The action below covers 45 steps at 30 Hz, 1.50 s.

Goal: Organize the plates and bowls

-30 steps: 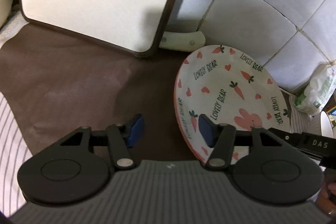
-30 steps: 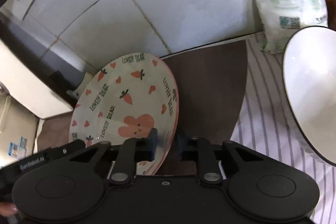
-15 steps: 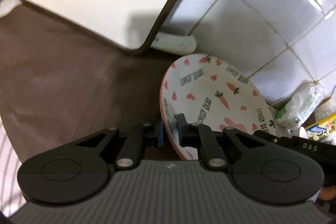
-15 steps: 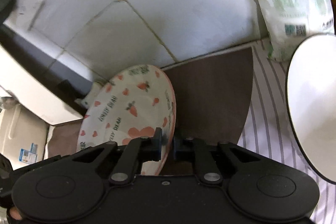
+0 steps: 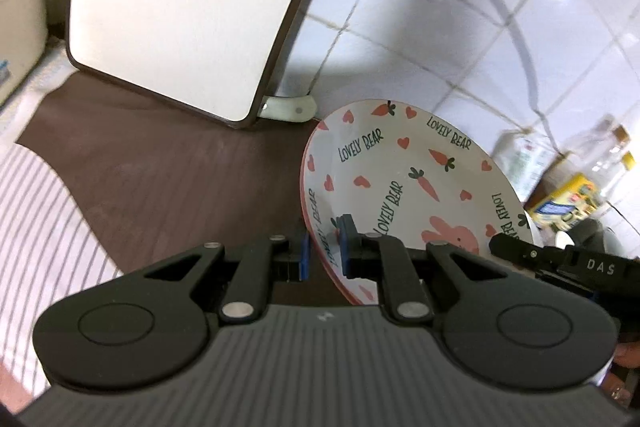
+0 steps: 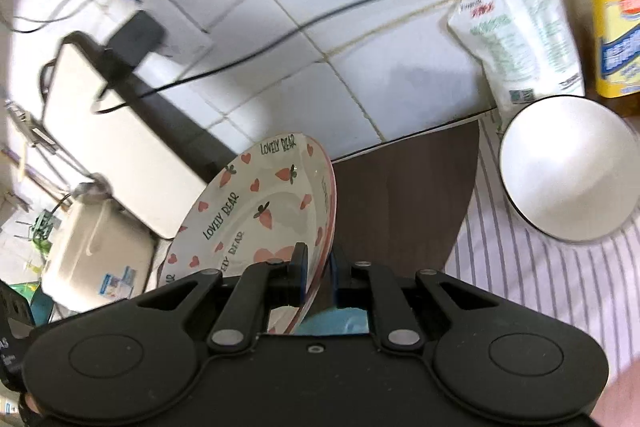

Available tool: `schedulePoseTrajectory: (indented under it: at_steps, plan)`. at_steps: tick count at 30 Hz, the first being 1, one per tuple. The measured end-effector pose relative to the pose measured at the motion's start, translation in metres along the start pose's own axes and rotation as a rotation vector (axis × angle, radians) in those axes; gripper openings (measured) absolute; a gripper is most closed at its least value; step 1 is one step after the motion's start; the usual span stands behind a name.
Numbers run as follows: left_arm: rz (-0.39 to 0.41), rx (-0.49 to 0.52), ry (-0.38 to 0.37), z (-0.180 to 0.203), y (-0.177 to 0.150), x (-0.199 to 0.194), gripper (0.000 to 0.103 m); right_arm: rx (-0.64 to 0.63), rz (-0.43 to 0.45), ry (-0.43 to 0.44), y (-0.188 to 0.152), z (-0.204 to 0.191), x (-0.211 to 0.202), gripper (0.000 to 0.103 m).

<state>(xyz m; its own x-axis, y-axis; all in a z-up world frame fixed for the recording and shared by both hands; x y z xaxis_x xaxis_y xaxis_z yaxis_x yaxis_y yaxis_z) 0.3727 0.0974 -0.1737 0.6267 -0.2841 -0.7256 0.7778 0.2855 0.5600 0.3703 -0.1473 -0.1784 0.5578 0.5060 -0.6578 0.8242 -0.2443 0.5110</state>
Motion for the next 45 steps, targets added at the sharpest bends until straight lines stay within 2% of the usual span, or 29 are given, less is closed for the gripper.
schedulePoseTrajectory:
  at_steps: [6,16,27,36,45]
  plan:
    - [-0.005,0.032,-0.023,0.017,-0.023,-0.042,0.012,0.013,0.037,0.007,-0.017,-0.002,-0.046,0.016]
    - [-0.066,0.043,-0.042,0.036,-0.069,-0.055,0.012,0.039,0.025,-0.033,-0.060,0.020,-0.086,0.017]
    - [-0.164,0.027,-0.010,0.023,-0.106,-0.036,0.013,0.054,-0.069,-0.077,-0.096,0.041,-0.070,0.017]
    - [-0.179,0.077,0.026,0.011,-0.108,-0.021,0.013,0.122,-0.145,-0.086,-0.114,0.047,-0.049,0.019]
    - [-0.206,0.141,0.044,0.013,-0.114,-0.009,0.014,0.147,-0.191,-0.142,-0.122,0.058,-0.039,0.018]
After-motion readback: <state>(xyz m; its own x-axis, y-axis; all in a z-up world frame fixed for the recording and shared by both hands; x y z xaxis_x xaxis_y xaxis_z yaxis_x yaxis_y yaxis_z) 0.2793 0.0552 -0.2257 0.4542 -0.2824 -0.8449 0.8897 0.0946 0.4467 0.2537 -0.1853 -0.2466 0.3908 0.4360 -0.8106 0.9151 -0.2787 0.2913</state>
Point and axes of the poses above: each gripper's, at about its wrist camera, not at the fingertips, and x roughly the way its jaws point, z to its right, y to its top, the point moved 9 cm from there along x, roughly the way its jaws point, and after that the axes turned 2 degrees about -z, right-handed, at the moved point
